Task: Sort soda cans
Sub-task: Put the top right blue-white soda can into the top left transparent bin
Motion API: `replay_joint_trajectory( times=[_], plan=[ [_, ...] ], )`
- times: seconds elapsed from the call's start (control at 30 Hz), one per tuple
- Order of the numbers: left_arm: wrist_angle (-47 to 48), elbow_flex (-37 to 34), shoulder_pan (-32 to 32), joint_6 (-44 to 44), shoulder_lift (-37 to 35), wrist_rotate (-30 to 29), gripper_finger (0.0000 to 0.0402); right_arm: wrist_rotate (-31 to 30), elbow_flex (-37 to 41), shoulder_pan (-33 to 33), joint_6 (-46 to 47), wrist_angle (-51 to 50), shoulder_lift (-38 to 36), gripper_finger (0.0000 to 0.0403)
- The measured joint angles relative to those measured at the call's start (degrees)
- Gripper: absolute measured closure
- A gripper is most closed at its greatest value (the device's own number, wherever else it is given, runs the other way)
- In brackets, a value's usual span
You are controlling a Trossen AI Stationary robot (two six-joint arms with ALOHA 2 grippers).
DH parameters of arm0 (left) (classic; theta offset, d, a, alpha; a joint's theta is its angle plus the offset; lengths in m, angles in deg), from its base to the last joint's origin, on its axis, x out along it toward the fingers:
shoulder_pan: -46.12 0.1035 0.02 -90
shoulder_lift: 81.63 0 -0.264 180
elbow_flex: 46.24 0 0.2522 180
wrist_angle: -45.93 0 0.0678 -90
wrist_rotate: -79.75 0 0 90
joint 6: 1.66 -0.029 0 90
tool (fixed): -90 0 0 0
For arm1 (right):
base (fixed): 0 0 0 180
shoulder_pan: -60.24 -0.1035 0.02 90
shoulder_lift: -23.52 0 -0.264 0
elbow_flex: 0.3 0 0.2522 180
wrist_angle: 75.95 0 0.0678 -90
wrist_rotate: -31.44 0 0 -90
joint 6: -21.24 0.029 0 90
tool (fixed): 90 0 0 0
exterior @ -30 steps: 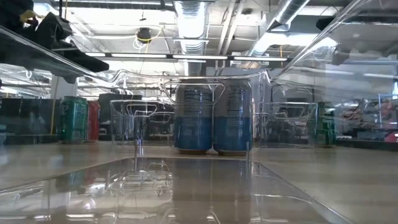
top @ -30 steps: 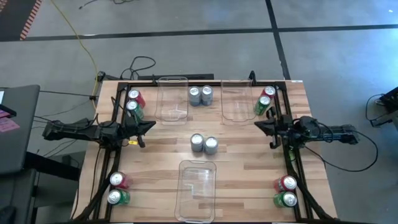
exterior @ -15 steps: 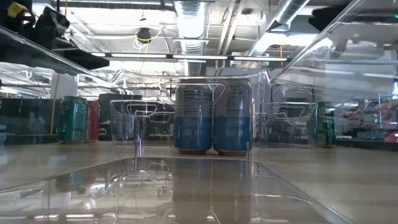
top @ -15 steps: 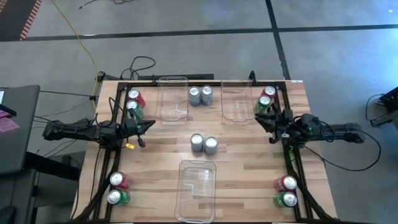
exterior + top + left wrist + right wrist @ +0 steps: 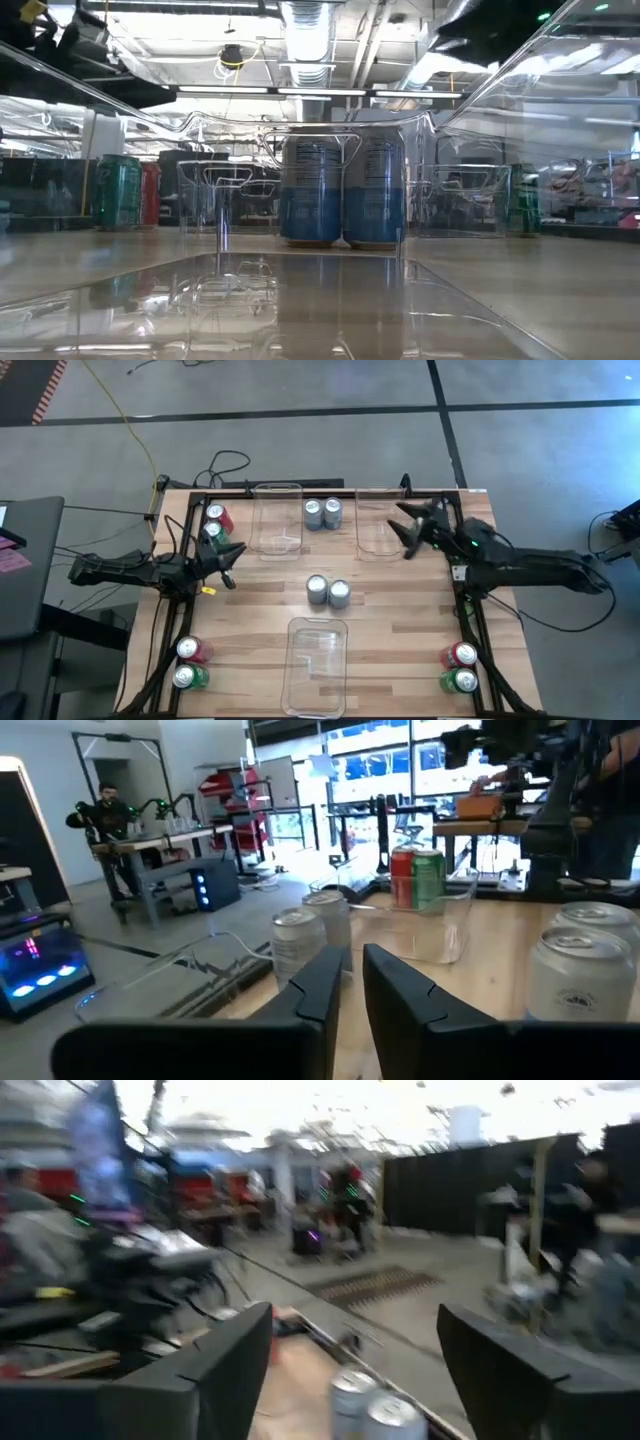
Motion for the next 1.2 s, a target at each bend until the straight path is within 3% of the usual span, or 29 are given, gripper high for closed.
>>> replay_joint_trajectory(
  times=[0.23, 0.6, 0.8, 1.2],
  plan=[
    [-0.03, 0.00, 0.00, -5.05, -0.01, 0.00, 0.0328, 11.18, -12.34, 6.23, 5.42, -7.35, 15.22, 0.0060],
    [-2.38, 0.02, 0.00, -6.71, -0.03, -1.99, 0.0270, 11.97, -33.11, 9.64, -1.00, -23.75, 40.03, 0.0034],
    [-2.61, 0.02, 0.51, -13.41, -0.03, -7.30, 0.0234, 13.51, -42.90, 12.06, -4.26, -33.66, 48.93, 0.0030],
    [-1.44, 0.02, 5.91, -11.60, -0.03, -3.79, 0.0226, 18.19, -58.39, 14.72, -13.88, -48.26, 61.95, 0.0030]
  ],
)
